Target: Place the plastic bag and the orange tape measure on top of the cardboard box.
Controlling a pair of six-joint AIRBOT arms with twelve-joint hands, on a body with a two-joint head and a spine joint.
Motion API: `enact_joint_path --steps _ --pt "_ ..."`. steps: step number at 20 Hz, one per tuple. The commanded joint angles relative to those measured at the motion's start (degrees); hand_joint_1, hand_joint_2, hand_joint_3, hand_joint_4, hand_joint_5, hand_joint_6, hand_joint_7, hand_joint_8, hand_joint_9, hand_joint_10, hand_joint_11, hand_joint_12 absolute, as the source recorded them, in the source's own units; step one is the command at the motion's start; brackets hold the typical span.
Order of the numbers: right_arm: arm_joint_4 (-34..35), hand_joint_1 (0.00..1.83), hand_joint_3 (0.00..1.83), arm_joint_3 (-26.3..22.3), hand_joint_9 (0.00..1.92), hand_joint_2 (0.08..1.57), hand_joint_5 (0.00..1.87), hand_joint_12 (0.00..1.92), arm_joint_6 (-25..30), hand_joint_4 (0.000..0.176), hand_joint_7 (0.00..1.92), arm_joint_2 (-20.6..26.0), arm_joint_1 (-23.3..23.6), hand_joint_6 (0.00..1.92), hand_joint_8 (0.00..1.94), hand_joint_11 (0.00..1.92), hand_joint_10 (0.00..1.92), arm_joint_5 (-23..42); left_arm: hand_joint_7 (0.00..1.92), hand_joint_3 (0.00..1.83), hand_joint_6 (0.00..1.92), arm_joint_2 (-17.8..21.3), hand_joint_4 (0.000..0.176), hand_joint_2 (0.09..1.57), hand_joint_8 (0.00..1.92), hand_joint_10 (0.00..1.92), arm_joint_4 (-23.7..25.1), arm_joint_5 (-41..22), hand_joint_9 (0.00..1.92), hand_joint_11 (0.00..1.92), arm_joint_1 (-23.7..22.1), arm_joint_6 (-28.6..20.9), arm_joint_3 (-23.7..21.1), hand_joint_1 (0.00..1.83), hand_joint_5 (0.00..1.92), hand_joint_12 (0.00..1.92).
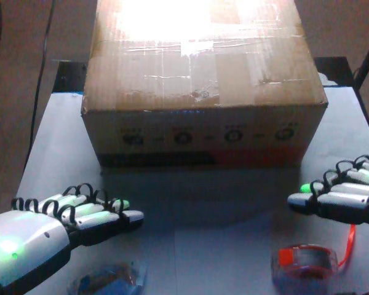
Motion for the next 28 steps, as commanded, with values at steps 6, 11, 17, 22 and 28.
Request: enact_joint_path --steps 6,11,17,22,28 --pt "-0.16 0.58 0.00 2.57 0.12 0.87 0.42 1.36 -0.76 0.000 0.41 -4.90 2.15 0.01 0.01 0.00 0.71 -1.90 0.25 0.00 0.00 -2.06 0.000 0.97 0.01 0.74 -1.76 3.57 0.00 0.00 -0.13 1.69 0.59 0.60 0.31 1.43" --pt "0.63 0.63 0.00 4.10 0.21 0.83 0.47 1.51 -2.55 0.000 0.47 -7.99 3.04 0.03 0.03 0.00 0.78 1.12 0.22 0.00 0.00 -3.38 0.000 0.97 0.00 0.69 -3.83 3.49 0.00 0.00 1.22 3.19 0.86 0.64 0.30 1.47" --pt "2.75 0.64 0.00 6.69 0.26 0.81 0.50 1.46 -4.01 0.000 0.50 -11.61 3.05 0.05 0.03 0.00 0.72 5.04 0.26 0.00 0.00 -7.01 0.000 0.99 0.01 0.78 -6.90 2.96 0.00 0.00 3.36 3.23 2.62 0.63 0.35 1.31" --pt "3.66 0.95 0.00 8.76 0.27 0.97 0.59 1.54 -4.01 0.000 0.54 -14.04 3.05 0.25 0.25 0.08 0.96 6.68 0.29 0.00 0.01 -10.01 0.010 1.05 0.01 0.84 -10.41 1.69 0.00 0.00 4.59 5.35 4.13 0.55 0.40 1.32" --pt "3.64 1.29 0.00 8.92 0.61 1.25 0.77 1.67 -4.01 0.000 0.61 -14.22 3.43 1.38 1.40 0.39 1.49 6.68 0.49 0.00 0.02 -10.45 0.000 1.12 0.05 0.95 -12.19 1.61 0.06 0.00 5.52 6.29 4.50 0.61 0.63 1.53"
